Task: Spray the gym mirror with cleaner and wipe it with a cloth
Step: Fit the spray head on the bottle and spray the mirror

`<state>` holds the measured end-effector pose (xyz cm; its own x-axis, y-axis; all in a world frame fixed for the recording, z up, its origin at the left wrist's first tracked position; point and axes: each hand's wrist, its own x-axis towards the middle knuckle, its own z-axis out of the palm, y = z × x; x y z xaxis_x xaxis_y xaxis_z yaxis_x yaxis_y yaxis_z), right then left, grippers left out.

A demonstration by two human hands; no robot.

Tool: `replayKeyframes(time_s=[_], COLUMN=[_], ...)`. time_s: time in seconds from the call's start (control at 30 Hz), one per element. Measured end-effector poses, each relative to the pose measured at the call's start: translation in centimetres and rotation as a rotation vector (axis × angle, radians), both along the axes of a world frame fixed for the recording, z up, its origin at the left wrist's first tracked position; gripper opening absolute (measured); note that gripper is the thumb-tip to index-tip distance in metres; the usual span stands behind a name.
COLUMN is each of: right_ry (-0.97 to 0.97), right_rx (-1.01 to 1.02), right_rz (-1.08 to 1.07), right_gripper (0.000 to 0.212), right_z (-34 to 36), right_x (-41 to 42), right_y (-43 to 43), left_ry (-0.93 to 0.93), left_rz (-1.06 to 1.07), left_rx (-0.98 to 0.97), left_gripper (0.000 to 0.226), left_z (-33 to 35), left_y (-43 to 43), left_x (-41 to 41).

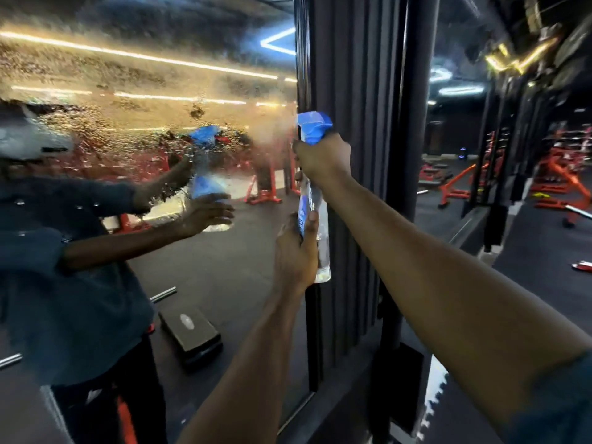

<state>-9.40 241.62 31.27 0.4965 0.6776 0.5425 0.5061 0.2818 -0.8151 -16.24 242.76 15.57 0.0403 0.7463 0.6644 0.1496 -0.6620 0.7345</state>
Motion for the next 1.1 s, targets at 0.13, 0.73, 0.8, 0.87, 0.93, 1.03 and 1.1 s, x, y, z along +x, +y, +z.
replayKeyframes(time_s=[0.13,0.73,0.8,0.87,0.93,1.03,1.1], right_ry=[0.017,0.192,0.191,0.188,0.183,0.164,0.168], right_rx=[0.0,-0.14,-0.142,-0.143,-0.131,-0.136,-0.127], right_rz=[0.05,0.018,0.024,0.045,0.067,0.09,0.125], right_gripper=[0.02,0.025,0.025,0.022,0.02,0.018,0.022], right_z=[-0.6,-7.6,-7.7,-7.9,-7.9,-7.8,-7.7], right_x=[0.0,-3.6,-4.3,-5.0,-6.1,-8.1,-9.4], right_y=[-0.4,-5.9,-6.8,-7.7,-8.3,-9.4,-10.1], left_ry=[-0.017,0.025,0.008,0.011,0.014,0.022,0.007], left_rz=[0.027,0.012,0.001,0.008,0.023,0.047,0.063], left_rx=[-0.021,-0.183,-0.2,-0.207,-0.2,-0.176,-0.168], left_gripper=[0.053,0.077,0.078,0.078,0.078,0.073,0.066], left_z=[-0.3,-6.7,-6.8,-7.0,-7.1,-7.0,-6.9], left_y=[-0.8,-8.4,-9.2,-10.0,-10.8,-12.0,-12.6], left_x=[-0.6,-4.2,-4.9,-5.7,-7.0,-9.0,-10.2])
